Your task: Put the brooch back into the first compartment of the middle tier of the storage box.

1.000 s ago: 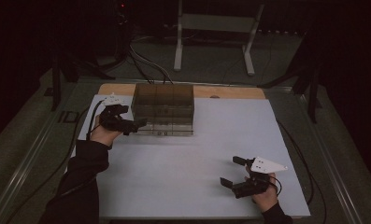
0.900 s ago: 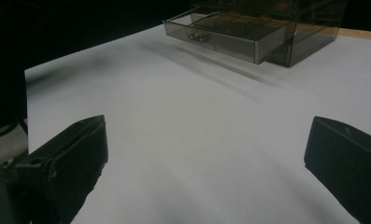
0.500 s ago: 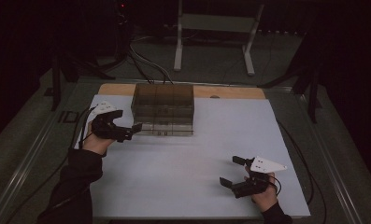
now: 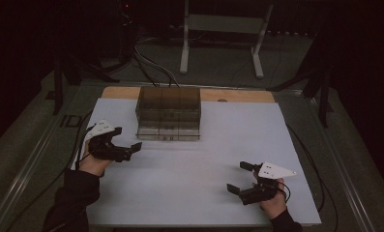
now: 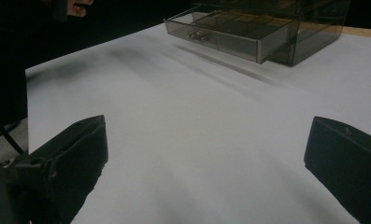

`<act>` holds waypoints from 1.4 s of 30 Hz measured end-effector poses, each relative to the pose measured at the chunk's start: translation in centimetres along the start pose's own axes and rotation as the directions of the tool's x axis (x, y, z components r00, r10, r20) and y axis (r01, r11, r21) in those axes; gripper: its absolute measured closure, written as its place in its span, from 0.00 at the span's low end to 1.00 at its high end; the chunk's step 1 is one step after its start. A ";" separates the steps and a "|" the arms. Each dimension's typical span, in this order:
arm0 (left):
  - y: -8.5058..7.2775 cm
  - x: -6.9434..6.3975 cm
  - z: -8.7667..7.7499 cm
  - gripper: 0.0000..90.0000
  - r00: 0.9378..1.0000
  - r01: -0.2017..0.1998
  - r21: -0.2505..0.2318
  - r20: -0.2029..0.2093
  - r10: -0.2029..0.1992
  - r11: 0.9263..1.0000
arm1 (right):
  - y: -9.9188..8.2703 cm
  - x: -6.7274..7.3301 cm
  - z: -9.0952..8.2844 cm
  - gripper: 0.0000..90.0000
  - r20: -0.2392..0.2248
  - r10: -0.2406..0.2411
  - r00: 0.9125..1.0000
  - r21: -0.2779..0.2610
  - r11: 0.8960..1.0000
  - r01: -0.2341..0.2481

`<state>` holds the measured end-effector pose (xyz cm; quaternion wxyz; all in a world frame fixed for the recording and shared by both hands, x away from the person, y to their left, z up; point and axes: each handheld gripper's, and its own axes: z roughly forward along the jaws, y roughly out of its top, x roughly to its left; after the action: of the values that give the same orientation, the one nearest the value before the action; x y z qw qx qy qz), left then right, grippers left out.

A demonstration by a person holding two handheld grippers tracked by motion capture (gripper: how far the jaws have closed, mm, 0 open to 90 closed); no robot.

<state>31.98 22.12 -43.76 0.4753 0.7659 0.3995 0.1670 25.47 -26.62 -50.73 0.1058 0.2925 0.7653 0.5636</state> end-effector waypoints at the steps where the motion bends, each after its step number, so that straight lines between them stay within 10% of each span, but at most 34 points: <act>1: -0.3 -0.1 -0.1 0.00 1.000 0.005 -0.006 0.000 -0.005 1.000 | 0.0 0.0 0.0 0.00 0.000 0.003 1.000 0.002 1.000 -0.003; 14: -4.9 -0.8 0.0 0.00 0.997 0.059 0.018 0.041 -0.060 0.998 | 0.0 0.0 0.1 0.00 0.002 0.000 1.000 0.005 1.000 0.000; 29: -9.0 -1.9 -1.3 0.00 0.999 0.002 -0.012 -0.049 -0.002 1.000 | 0.0 0.0 -0.1 0.00 0.003 -0.003 1.000 0.002 1.000 0.003; 42: -11.1 -3.1 -3.6 0.00 0.999 -0.010 -0.019 -0.035 0.009 1.000 | 0.0 0.1 0.0 0.00 0.001 -0.008 1.000 0.011 1.000 0.008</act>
<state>22.69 24.42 -51.20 0.4746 0.7602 0.4027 0.1864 25.39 -26.56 -50.74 0.1070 0.2905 0.7694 0.5588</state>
